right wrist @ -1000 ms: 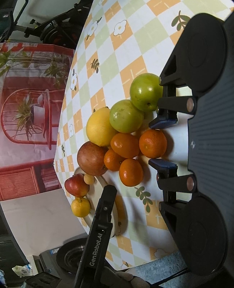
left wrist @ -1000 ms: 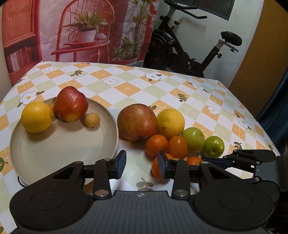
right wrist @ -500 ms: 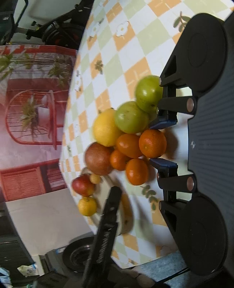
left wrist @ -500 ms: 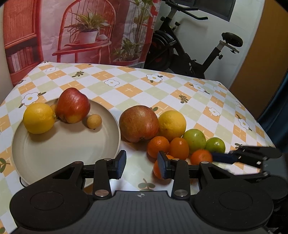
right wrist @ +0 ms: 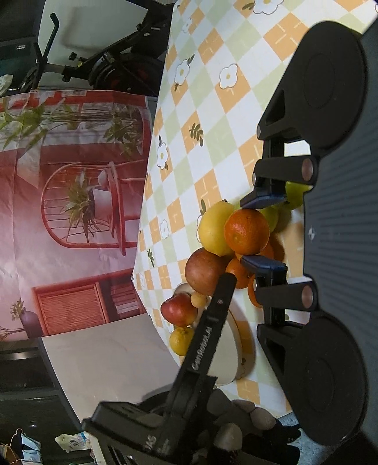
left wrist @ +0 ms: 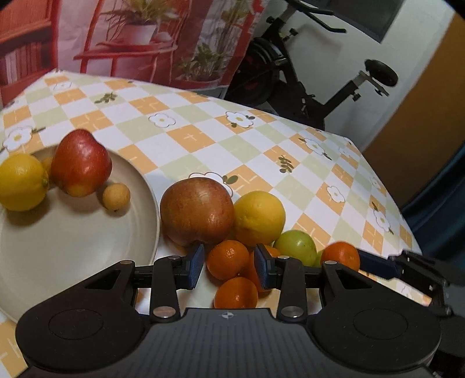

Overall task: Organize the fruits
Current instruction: 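Close the right gripper on an orange while the left gripper grasps a tangerine, then carry the orange in the right gripper over the beige plate while the left carries the tangerine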

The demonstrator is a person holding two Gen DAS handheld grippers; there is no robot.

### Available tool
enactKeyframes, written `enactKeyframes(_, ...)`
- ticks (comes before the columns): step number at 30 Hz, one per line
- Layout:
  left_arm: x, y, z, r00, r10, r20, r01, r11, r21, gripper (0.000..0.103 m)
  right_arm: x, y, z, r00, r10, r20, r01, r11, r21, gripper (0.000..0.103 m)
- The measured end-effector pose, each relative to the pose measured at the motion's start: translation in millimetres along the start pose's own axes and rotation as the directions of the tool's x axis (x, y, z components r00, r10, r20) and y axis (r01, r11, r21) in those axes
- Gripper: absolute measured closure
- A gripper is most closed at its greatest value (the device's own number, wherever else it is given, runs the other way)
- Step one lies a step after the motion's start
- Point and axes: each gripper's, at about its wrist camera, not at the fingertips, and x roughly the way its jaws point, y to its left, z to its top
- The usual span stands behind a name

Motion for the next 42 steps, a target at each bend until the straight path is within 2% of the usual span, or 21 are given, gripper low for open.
enactKeyframes(12, 20.4, 10.6, 3.2, 0.998, -0.037, -0.041, 0.032, 0.994, -0.108, 0.064, 0.8, -4.7, -5.4, 1.000, 0.003, -0.008, -0.003, 1.000, 0.011, 0.065)
enactKeyframes(26, 18.2, 7.1, 2.2, 1.000, -0.012, -0.021, 0.011, 0.998, -0.063, 0.066, 4.6, -6.1, -6.7, 1.000, 0.000, -0.019, 0.001, 1.000, 0.017, 0.065)
enactKeyframes(42, -20.0, 3.6, -2.0, 0.998, 0.019, 0.061, -0.022, 0.999, 0.046, 0.066, 5.2, -6.8, -5.3, 1.000, -0.005, -0.020, 0.006, 1.000, 0.017, 0.065)
